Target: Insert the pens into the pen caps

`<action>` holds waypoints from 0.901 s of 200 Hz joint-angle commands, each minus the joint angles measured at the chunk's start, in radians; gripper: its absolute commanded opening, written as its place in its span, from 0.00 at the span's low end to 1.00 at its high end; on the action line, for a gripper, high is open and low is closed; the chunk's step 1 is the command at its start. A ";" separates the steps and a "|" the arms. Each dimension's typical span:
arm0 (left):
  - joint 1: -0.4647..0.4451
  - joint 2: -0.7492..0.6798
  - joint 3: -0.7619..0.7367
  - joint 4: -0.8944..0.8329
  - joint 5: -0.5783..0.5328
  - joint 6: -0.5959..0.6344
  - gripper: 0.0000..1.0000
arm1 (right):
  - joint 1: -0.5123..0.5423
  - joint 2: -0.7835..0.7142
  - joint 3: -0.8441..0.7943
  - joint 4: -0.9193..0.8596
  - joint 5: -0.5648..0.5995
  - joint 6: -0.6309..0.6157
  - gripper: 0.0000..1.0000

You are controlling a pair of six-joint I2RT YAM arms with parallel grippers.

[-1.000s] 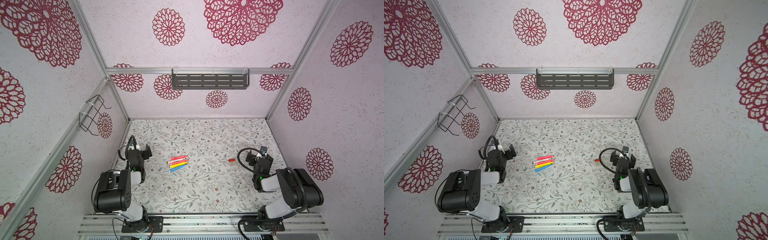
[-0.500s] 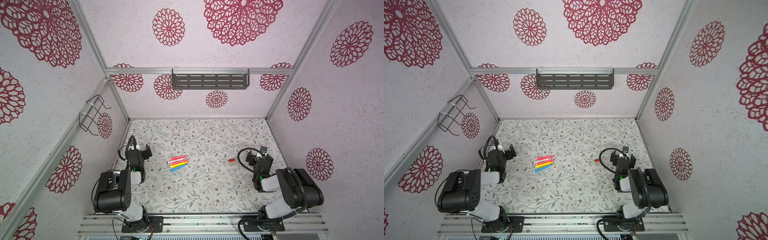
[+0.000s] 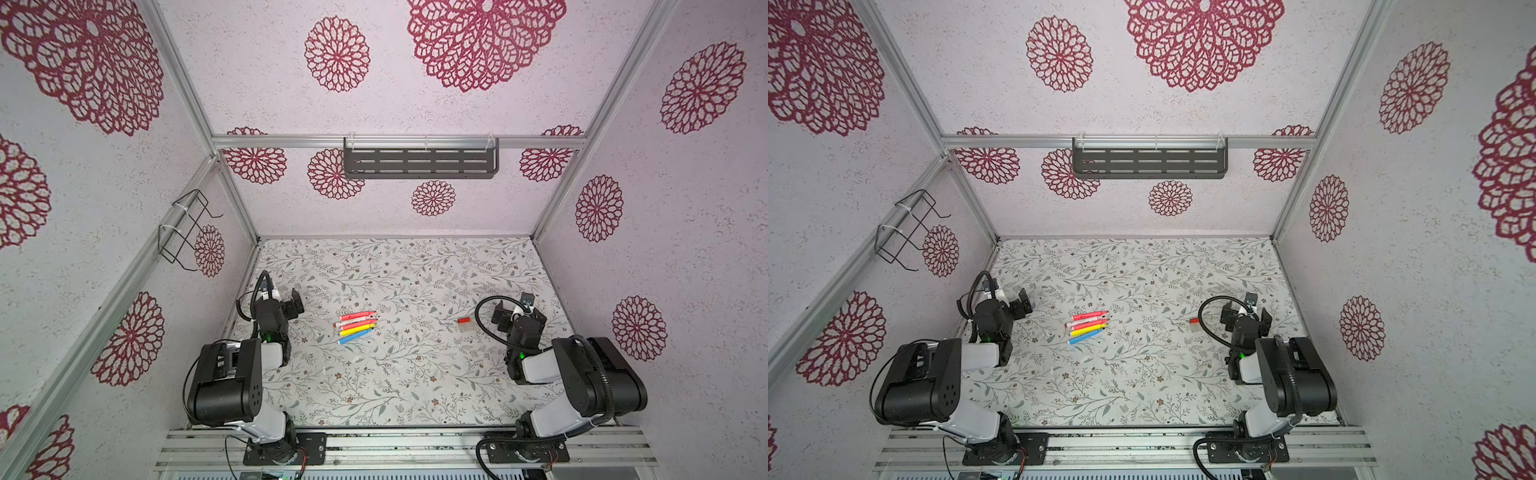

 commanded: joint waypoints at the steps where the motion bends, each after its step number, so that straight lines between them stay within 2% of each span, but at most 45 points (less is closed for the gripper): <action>1: 0.003 -0.013 -0.001 0.014 0.010 0.005 0.97 | -0.003 -0.025 0.000 0.035 -0.007 0.016 0.99; 167: -0.003 -0.024 -0.004 0.029 -0.007 0.013 0.97 | 0.003 -0.051 0.005 0.020 0.001 0.000 0.99; 173: -0.025 -0.081 0.000 -0.016 -0.040 0.030 0.98 | 0.022 -0.117 0.015 -0.054 0.006 -0.022 0.99; 180: -0.064 -0.171 0.046 -0.186 -0.126 0.041 0.97 | 0.061 -0.207 0.040 -0.176 0.046 -0.054 0.99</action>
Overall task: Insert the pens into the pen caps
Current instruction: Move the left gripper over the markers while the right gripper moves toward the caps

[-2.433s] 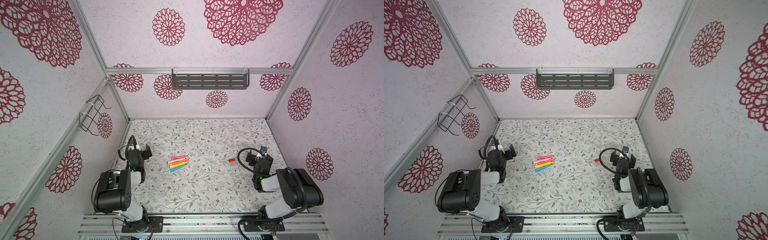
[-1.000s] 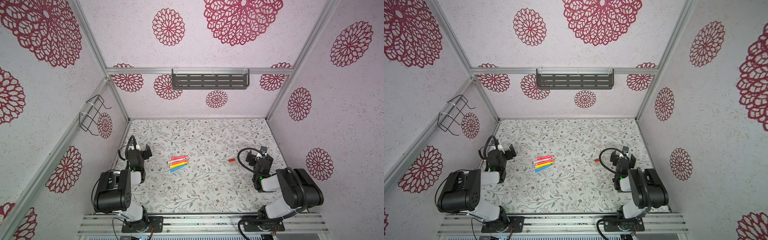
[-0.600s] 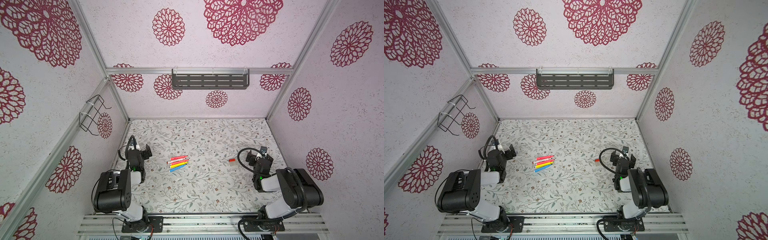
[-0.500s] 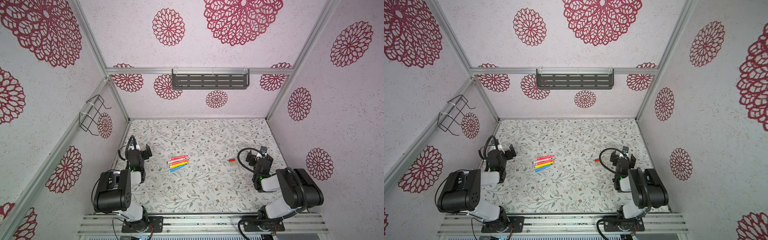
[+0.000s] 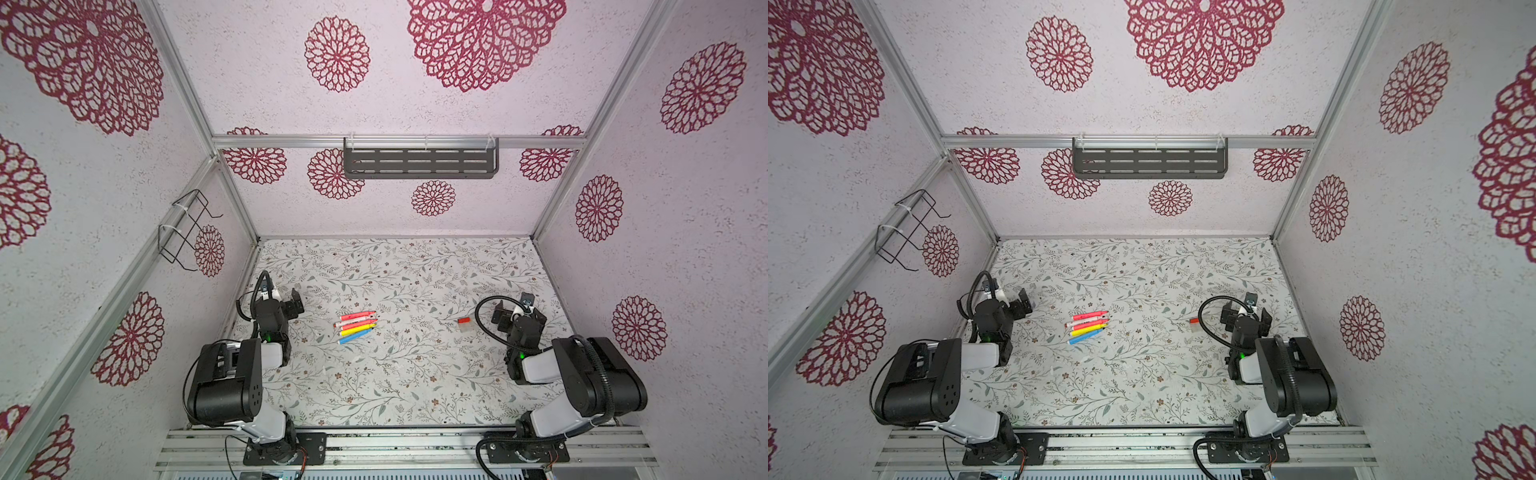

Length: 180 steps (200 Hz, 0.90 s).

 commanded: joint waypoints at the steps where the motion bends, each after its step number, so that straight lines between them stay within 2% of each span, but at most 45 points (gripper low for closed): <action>1: -0.067 -0.174 0.055 -0.204 -0.129 0.041 0.97 | 0.062 -0.205 0.044 -0.160 0.049 -0.054 0.99; 12: -0.110 -0.278 0.180 -0.481 -0.228 -0.004 0.97 | 0.096 -0.356 0.094 -0.309 0.054 -0.048 0.99; 26: -0.134 -0.345 0.301 -0.690 -0.201 -0.059 0.97 | 0.097 -0.494 0.180 -0.498 -0.046 0.025 0.99; 38: -0.157 -0.372 0.367 -0.796 -0.201 -0.086 0.97 | 0.094 -0.586 0.240 -0.695 -0.078 0.195 0.99; 45: -0.159 -0.386 0.388 -0.847 -0.235 -0.184 0.97 | 0.086 -0.640 0.259 -0.829 -0.040 0.388 0.99; 50: -0.155 -0.392 0.400 -0.884 -0.256 -0.284 0.97 | 0.074 -0.662 0.267 -0.860 -0.088 0.435 0.99; 54: -0.146 -0.401 0.419 -0.952 -0.230 -0.335 0.97 | 0.054 -0.675 0.268 -0.864 -0.182 0.442 0.99; 60: -0.120 -0.408 0.448 -1.026 -0.046 -0.320 0.97 | 0.040 -0.680 0.283 -0.886 -0.324 0.446 0.99; 66: -0.101 -0.414 0.457 -1.055 0.103 -0.318 0.98 | 0.041 -0.675 0.329 -0.975 -0.367 0.474 0.99; 73: -0.109 -0.425 0.447 -1.061 0.164 -0.326 0.98 | 0.043 -0.662 0.391 -1.088 -0.399 0.505 0.99; 89: -0.204 -0.471 0.410 -1.092 0.072 -0.332 0.98 | 0.048 -0.670 0.447 -1.234 -0.407 0.564 0.99; 97: -0.257 -0.491 0.401 -1.118 0.028 -0.332 0.98 | 0.048 -0.699 0.438 -1.251 -0.390 0.605 0.99; 113: -0.346 -0.508 0.380 -1.143 0.026 -0.330 0.98 | 0.044 -0.796 0.365 -1.226 -0.373 0.740 0.99; 124: -0.401 -0.501 0.371 -1.157 0.000 -0.329 0.98 | 0.041 -0.794 0.373 -1.215 -0.485 0.719 0.99; 132: -0.431 -0.491 0.366 -1.156 -0.004 -0.325 0.98 | 0.049 -0.742 0.433 -1.313 -0.522 0.689 0.99; 154: -0.465 -0.435 0.382 -1.170 0.043 -0.331 1.00 | 0.104 -0.677 0.510 -1.461 -0.483 0.593 0.99; 180: -0.514 -0.345 0.412 -1.186 0.051 -0.323 0.92 | 0.113 -0.638 0.554 -1.544 -0.494 0.569 0.99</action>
